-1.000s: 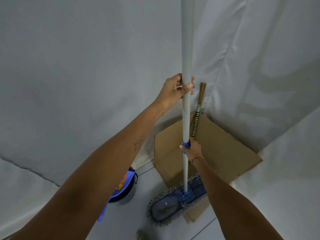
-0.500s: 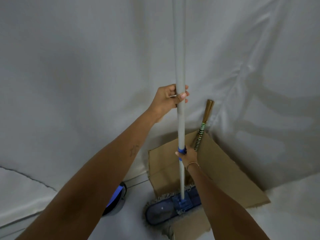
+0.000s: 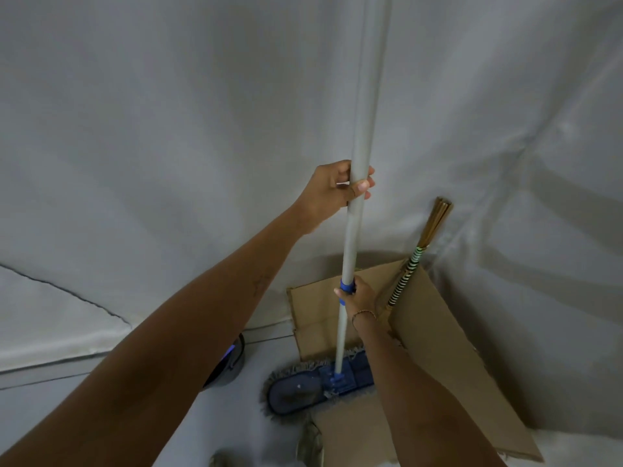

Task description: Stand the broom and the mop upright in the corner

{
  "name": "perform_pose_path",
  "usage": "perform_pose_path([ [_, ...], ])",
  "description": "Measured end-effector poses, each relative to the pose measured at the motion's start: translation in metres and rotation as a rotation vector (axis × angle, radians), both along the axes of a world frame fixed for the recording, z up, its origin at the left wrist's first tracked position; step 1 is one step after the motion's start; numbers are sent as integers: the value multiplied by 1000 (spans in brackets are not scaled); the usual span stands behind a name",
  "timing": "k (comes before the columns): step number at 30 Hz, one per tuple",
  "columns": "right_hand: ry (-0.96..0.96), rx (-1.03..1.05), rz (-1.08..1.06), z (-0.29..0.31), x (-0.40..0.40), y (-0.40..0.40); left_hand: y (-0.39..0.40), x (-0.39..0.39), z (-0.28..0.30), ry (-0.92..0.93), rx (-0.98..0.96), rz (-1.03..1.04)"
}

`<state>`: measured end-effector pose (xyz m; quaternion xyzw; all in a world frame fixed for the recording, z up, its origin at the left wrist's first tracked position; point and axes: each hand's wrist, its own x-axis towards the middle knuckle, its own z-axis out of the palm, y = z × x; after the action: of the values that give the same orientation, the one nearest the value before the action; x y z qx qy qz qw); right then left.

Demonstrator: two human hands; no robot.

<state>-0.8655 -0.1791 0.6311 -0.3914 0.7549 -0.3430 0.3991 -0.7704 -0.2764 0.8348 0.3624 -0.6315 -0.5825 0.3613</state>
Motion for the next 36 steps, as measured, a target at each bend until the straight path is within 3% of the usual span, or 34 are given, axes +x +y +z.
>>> perform_pose_path([
  [15, -31, 32, 5, -32, 4, -53, -59, 0, -35, -97, 5, 83],
  [27, -19, 143, 108, -23, -11, -62, -63, 0, -24, -168, 63, 23],
  [36, 222, 195, 203, -14, -19, -38, -32, 46, -36, -265, 155, 97],
])
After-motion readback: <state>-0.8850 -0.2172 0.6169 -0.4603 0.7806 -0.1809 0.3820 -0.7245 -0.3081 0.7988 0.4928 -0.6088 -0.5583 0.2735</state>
